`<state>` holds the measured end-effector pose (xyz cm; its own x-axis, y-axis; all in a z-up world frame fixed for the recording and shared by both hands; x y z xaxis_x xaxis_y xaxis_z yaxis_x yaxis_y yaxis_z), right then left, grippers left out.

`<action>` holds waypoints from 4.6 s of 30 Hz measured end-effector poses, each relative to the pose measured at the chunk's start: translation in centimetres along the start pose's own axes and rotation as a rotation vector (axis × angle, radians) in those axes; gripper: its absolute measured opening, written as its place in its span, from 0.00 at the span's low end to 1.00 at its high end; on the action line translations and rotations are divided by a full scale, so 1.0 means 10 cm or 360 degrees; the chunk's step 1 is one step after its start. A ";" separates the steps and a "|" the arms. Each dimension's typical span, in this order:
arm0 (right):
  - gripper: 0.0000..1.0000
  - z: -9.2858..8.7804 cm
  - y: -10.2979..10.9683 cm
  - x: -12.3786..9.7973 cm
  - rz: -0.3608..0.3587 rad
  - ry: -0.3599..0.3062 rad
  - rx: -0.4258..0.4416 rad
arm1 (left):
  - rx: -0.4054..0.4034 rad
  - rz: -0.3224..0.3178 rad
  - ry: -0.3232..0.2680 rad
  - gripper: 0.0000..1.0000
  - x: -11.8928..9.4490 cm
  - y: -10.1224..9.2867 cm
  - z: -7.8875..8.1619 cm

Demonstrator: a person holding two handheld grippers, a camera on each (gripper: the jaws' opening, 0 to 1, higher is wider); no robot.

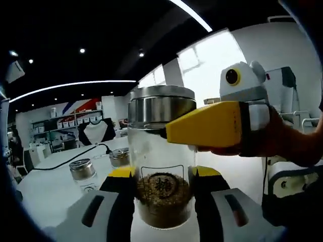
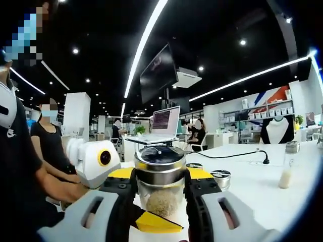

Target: Rotate the seasoning bottle until the label or dispensing opening points toward the visible target arrow and the bottle remains upright within the marked orientation range

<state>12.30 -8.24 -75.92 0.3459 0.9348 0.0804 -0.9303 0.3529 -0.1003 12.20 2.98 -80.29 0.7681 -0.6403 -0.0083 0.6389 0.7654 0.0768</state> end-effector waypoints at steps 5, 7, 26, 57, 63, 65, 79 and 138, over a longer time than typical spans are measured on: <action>0.37 -0.01 -0.04 -0.01 -0.0031 0.0005 0.0075 | -0.0005 0.0006 0.0012 0.47 0.00 0.01 -0.01; 0.37 0.00 -0.05 -0.02 -0.0039 0.0001 0.0083 | -0.0013 -0.0022 0.0004 0.47 0.00 0.01 0.00; 0.36 -0.03 -0.16 -0.15 0.0167 -0.0066 0.0327 | -0.0155 -0.0558 -0.0015 0.48 -0.01 0.01 0.02; 0.37 -0.01 -0.09 -0.10 0.0083 -0.0051 0.0234 | -0.0013 -0.0413 0.0034 0.46 -0.05 0.02 0.03; 0.38 -0.02 -0.11 -0.13 0.0163 -0.0063 0.0222 | 0.0035 -0.0416 0.0061 0.45 -0.05 -0.02 0.05; 0.38 -0.01 -0.08 -0.11 0.0123 -0.0085 0.0164 | -0.0015 -0.0335 0.0039 0.45 -0.04 -0.03 0.06; 0.39 -0.01 -0.06 0.00 -0.0216 0.0059 -0.0027 | -0.0054 -0.0059 0.0066 0.43 0.05 -0.03 -0.01; 0.38 -0.12 -1.19 -0.13 -0.0284 0.0281 -0.0146 | -0.0188 0.0074 0.0138 1.00 -0.66 0.75 -0.13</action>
<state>23.07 -13.63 -75.98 0.5268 0.8472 -0.0686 -0.8405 0.5072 -0.1904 11.95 13.02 -80.96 0.7946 -0.5998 -0.0937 0.5991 0.7997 -0.0387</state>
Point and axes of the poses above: the point that each gripper's makers call its tool centre point, and the gripper's own axes: x roughly forward along the fingers, y roughly to its left, z roughly out of its top, the point moved 9 cm from there along -x, roughly backward along the fingers, and after that the axes turned 6 degrees about -x, right-handed, at the moved point
